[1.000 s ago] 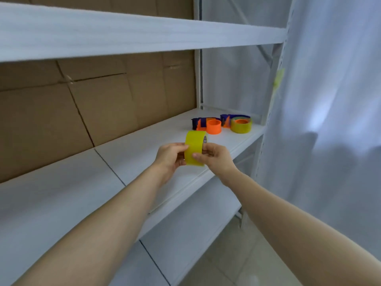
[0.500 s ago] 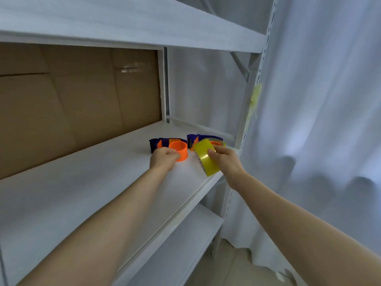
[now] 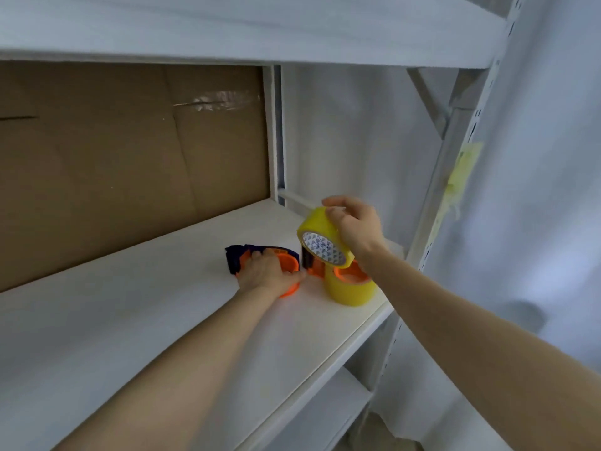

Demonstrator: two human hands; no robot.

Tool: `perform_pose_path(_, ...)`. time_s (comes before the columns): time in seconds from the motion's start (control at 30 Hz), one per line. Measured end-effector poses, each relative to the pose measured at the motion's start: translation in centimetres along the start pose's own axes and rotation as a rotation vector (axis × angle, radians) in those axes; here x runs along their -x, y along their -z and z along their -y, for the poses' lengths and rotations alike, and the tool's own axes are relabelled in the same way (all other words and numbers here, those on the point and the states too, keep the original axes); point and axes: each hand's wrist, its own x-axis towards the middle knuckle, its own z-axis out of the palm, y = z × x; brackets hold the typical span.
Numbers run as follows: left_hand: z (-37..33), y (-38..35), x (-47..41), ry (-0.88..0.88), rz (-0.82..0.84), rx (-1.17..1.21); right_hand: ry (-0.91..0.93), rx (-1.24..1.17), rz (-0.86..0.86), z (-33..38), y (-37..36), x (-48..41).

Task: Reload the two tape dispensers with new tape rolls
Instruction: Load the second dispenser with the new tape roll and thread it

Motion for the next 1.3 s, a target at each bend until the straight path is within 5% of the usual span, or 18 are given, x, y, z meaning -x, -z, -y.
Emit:
perform_pose_path(0.37,0.5,0.6,2.3,0.142,0.267,0.024,0.029,-0.104,0.449,0.1,-3.3,-7.1)
perform_pose_path(0.63,0.8,0.1,7.9,0.435,-0.065,0.35,-0.001,-0.133,0.778,-1.3,-4.4,-5.5)
perform_pose_path(0.9,1.5,-0.3,9.6,0.442,-0.155,0.567,0.373,0.108,1.112,-3.1,-5.1,-2.7)
perform_pose_path(1.07,1.6,-0.9,10.2,0.427,-0.106,0.652,0.759,0.51,1.089,-4.7,-5.2,-1.8)
perform_pose_path(1.2,2.3,-0.8,10.4,0.438,-0.113,0.678,0.78,0.486,0.998,-6.3,-3.7,-1.4)
perform_pose_path(1.3,1.8,-0.7,10.2,0.422,-0.198,0.912,0.715,0.425,0.964,-7.5,-2.6,-0.8)
